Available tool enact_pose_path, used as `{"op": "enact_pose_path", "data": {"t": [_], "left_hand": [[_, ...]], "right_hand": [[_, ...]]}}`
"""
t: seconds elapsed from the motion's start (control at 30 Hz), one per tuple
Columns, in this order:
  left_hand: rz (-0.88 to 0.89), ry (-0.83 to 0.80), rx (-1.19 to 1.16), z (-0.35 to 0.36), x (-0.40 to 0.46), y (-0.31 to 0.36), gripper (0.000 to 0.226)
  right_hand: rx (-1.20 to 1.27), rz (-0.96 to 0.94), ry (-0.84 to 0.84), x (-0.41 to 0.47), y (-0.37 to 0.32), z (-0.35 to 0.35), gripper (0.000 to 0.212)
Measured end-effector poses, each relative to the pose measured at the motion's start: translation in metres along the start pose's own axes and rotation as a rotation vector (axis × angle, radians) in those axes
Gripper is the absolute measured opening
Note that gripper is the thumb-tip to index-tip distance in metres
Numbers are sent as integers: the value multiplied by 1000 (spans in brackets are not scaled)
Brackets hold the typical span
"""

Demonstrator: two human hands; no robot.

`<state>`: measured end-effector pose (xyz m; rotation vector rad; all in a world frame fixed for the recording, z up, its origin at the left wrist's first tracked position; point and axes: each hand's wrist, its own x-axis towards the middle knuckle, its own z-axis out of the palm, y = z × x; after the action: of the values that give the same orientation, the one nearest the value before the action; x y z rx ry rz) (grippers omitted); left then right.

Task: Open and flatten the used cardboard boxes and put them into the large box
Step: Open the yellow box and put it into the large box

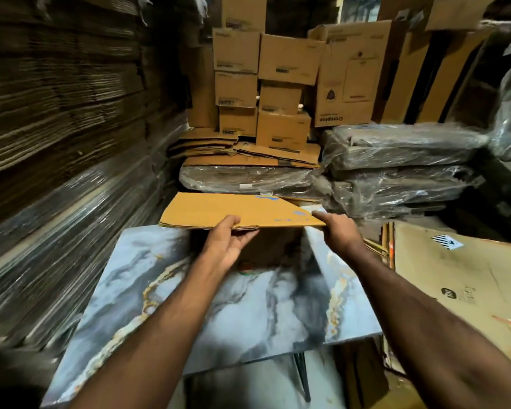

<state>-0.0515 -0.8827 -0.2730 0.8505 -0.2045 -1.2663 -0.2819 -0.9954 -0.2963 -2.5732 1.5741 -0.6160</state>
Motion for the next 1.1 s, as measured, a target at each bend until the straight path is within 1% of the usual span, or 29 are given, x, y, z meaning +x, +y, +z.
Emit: {"op": "enact_pose_path", "data": {"t": [0.07, 0.17, 0.23, 0.3, 0.37, 0.5, 0.57, 0.67, 0.73, 0.8, 0.87, 0.9, 0.93, 1.0, 1.03, 1.1], "left_hand": [[64, -23, 25, 23, -7, -8, 16], [114, -66, 64, 57, -11, -14, 12], [138, -96, 100, 83, -13, -21, 10], [150, -143, 130, 112, -14, -30, 12], [138, -201, 147, 140, -8, -40, 14], [71, -328, 136, 192, 17, -73, 11], [34, -385, 141, 218, 30, -97, 12], [-27, -449, 218, 252, 49, -138, 9], [-89, -434, 232, 269, 66, -173, 6], [-180, -395, 224, 282, 82, -212, 4], [-316, -371, 252, 287, 92, -251, 5], [-412, -355, 280, 283, 95, -271, 7], [-523, -343, 289, 278, 96, -290, 9], [-724, -358, 280, 264, 93, -327, 12], [-785, -356, 289, 259, 93, -345, 12], [-856, -332, 327, 248, 90, -376, 9]], "right_hand": [[51, -8, 101, -5, 17, -15, 52], [83, -73, 254, -9, 45, -37, 49], [76, -93, 346, -12, 64, -53, 50], [48, -92, 435, -11, 87, -72, 49], [42, -94, 517, -12, 109, -87, 46], [-49, -29, 686, -16, 162, -110, 52], [-122, 16, 725, -20, 195, -117, 51], [-198, 125, 721, -35, 247, -130, 51], [-242, 178, 684, -49, 282, -138, 53], [-354, 191, 639, -67, 314, -138, 52], [-426, 218, 534, -87, 341, -130, 52], [-448, 257, 428, -97, 356, -122, 56], [-470, 300, 274, -107, 368, -113, 63], [-498, 361, -94, -128, 385, -88, 78], [-500, 363, -236, -136, 390, -74, 80], [-442, 384, -442, -145, 393, -49, 76]]}}
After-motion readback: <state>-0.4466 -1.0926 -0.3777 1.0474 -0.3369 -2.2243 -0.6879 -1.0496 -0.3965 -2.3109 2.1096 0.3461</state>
